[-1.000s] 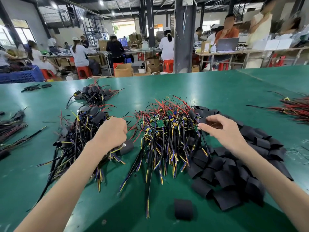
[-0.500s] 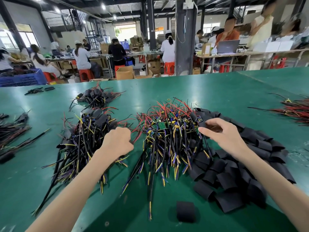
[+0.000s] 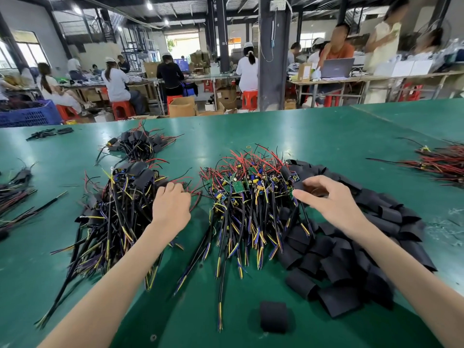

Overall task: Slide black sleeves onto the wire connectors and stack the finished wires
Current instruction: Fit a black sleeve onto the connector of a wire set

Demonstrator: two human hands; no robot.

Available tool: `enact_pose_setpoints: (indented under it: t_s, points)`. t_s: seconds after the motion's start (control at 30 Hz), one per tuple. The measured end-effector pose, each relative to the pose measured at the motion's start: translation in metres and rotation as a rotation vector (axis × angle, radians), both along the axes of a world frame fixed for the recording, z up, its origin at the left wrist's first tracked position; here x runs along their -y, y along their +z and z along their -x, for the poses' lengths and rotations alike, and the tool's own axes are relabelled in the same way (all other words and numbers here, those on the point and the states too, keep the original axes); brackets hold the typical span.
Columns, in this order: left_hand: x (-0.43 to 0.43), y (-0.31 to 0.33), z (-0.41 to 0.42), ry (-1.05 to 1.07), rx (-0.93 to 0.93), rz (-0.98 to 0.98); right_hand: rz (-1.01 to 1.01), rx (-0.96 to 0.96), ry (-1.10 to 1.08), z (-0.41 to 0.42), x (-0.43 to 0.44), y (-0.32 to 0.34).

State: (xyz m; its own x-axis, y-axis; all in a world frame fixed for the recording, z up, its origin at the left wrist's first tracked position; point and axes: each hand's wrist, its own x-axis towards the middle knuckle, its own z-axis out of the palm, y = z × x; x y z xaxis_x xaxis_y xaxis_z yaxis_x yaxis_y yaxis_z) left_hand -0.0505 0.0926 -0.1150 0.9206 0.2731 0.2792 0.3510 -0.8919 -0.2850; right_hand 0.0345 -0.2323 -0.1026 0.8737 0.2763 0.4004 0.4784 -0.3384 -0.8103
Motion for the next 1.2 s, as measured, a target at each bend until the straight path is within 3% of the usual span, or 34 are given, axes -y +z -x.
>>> enact_pose_setpoints:
  t_s: [0.1,0.23,0.33,0.4,0.47,0.63,0.77,0.9,1.03,1.13,1.2]
  points:
    - [0.008,0.008,-0.006,0.028,0.002,0.055,0.000,0.002,-0.001,-0.001,0.000,0.000]
    - [0.037,0.029,-0.028,-0.093,0.363,0.401,0.002,0.012,-0.003,-0.001,0.000,-0.001]
    - [0.062,0.046,-0.053,-0.114,0.219,0.652,0.014,0.015,-0.005,-0.001,0.000,-0.003]
    - [0.074,0.050,-0.066,-0.068,0.036,0.680,0.006,0.014,-0.014,-0.002,0.001,-0.003]
    - [0.078,0.050,-0.073,-0.043,0.010,0.692,-0.001,0.011,-0.017,-0.002,0.001,-0.002]
    - [0.074,0.052,-0.073,-0.071,0.226,1.016,0.007,0.043,-0.008,0.000,-0.002,-0.001]
    - [0.077,0.063,-0.067,-0.147,0.425,1.113,0.010,0.049,-0.011,0.001,-0.003,-0.001]
    - [0.082,0.080,-0.059,-0.262,0.633,1.471,0.001,0.043,-0.024,-0.002,-0.003,-0.004]
    - [0.087,0.095,-0.049,-0.355,0.691,1.355,0.010,0.030,-0.011,-0.002,-0.004,-0.009]
    - [0.093,0.115,-0.040,-0.433,0.775,1.371,0.015,0.038,-0.013,-0.002,-0.003,-0.010]
    - [0.094,0.126,-0.033,-0.491,0.755,1.266,0.007,0.062,-0.023,-0.003,-0.003,-0.009]
